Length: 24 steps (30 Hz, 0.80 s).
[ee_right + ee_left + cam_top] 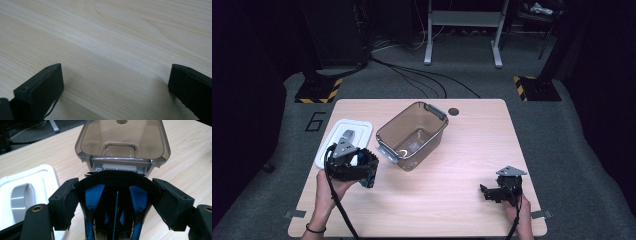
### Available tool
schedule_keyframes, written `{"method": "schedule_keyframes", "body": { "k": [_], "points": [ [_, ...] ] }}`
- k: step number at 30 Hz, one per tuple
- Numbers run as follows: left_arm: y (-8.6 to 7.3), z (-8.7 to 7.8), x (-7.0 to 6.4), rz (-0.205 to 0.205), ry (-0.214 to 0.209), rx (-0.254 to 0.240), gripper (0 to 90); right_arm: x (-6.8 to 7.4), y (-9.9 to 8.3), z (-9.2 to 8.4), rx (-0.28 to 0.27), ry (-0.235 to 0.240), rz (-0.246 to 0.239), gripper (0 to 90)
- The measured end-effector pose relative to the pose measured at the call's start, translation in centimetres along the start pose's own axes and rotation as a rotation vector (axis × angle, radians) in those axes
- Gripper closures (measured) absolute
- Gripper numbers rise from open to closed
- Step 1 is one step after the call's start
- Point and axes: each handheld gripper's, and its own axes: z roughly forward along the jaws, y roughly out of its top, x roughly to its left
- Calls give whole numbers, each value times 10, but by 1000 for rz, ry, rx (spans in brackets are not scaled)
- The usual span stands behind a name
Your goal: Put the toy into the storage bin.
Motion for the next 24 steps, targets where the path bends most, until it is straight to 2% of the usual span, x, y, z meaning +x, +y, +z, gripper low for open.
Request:
{"method": "schedule_keyframes", "body": {
  "k": [13,24],
  "points": [
    [19,-13,9,5,31,-49,251,0,0,0,1,0,3,0],
    [38,-21,16,23,35,-66,250,0,0,0,0,0,0,0]
  ]
}}
